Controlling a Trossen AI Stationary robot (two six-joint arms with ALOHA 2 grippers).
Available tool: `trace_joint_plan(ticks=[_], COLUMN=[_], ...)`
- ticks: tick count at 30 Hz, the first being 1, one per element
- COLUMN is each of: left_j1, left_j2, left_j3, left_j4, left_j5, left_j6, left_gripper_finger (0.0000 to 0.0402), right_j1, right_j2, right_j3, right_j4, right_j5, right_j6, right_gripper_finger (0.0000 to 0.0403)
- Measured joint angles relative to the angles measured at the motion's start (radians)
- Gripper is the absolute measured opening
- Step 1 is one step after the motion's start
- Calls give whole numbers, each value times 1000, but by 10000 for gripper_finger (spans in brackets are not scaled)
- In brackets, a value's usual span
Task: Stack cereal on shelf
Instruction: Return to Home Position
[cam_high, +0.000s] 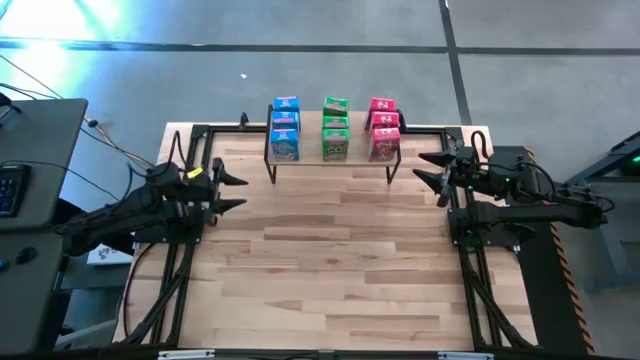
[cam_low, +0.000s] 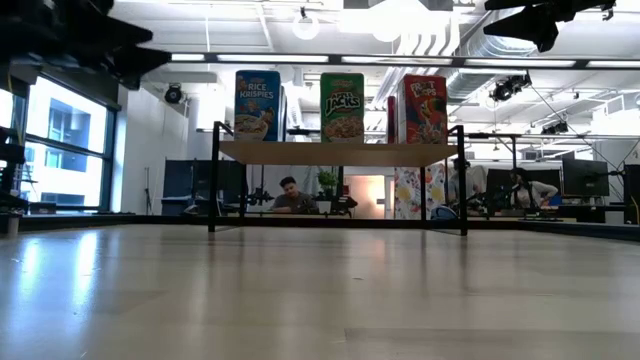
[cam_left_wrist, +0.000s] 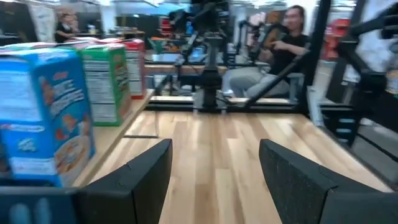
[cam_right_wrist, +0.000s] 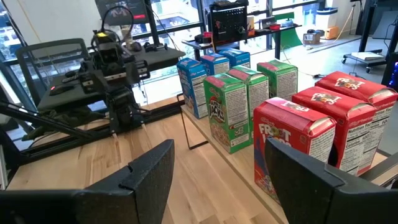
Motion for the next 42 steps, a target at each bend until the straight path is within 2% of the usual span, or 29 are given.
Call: trace_joint_plan(ticks=[7,16,27,30,38,42], left_j1=[0,0,0,0,0,0], left_j2=[0,0,0,0,2,2], left_j3=[-77,-78,-168,-186,-224,-224], left_j4=[87,60,181,186,153,181], left_j5=[-143,-353,-412,-431,-484,-550], left_j6=[-35,-8,-21,-6,-78,-86], left_gripper_finger=[232,232,232,232,232,232], right_j1=[0,0,0,0,0,0], right_j2=[0,0,0,0,0,0], right_j3=[0,0,0,0,0,0], right_j4=[0,0,0,0,0,0], right_j5=[0,0,0,0,0,0], right_j6=[0,0,0,0,0,0], right_gripper_finger=[242,242,242,242,242,242])
